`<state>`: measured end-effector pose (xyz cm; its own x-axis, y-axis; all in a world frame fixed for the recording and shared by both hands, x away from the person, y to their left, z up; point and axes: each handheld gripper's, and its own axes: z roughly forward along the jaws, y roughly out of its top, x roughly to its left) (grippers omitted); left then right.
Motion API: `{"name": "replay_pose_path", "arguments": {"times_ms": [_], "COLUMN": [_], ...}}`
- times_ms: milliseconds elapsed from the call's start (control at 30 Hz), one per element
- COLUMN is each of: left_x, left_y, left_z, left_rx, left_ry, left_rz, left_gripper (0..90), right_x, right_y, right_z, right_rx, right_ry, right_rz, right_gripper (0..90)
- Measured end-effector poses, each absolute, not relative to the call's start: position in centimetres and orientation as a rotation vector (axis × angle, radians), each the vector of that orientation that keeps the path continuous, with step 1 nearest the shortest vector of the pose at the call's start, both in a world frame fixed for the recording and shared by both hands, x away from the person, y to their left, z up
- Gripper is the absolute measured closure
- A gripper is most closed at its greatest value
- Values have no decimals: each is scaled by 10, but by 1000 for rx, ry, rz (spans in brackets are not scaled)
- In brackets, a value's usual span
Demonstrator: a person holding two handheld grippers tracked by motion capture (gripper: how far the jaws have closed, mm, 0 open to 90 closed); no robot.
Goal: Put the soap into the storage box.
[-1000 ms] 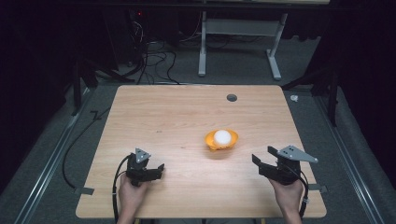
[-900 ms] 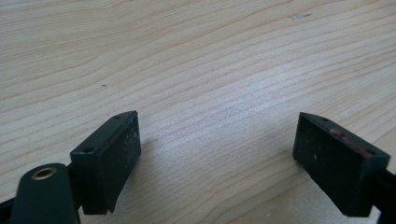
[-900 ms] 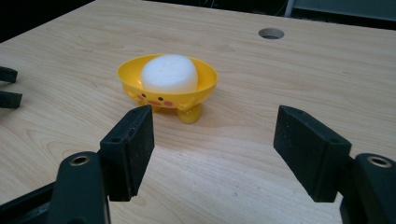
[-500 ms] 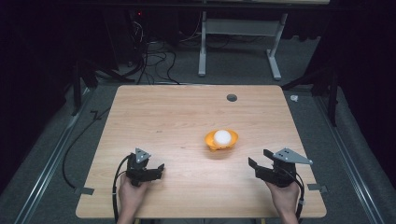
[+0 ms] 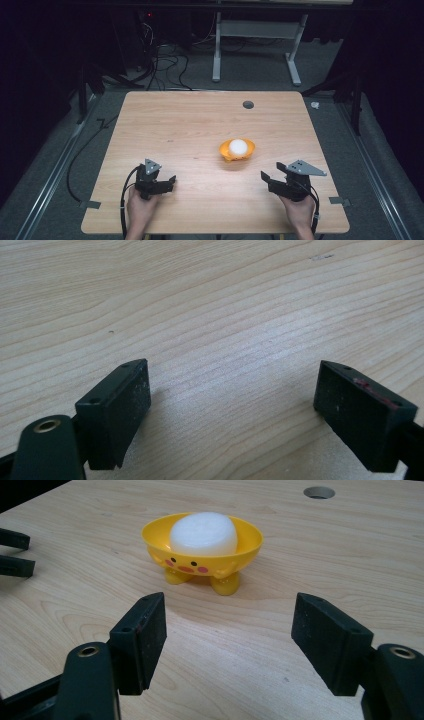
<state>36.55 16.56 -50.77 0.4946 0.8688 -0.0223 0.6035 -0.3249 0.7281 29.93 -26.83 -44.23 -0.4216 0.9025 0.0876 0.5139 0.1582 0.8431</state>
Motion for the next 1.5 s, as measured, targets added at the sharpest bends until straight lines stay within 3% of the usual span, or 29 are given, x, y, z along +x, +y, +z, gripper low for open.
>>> {"name": "replay_pose_path", "arguments": {"times_ms": [1500], "left_x": [366], "left_y": [166], "left_z": [-508], "left_rx": [2045], "left_ry": [1227], "left_rz": [502], "left_gripper": [153], "right_x": [330], "right_y": [-257], "right_z": [-476], "right_rx": [1432], "right_ry": [2032], "right_rz": [1113], "right_gripper": [330]}}
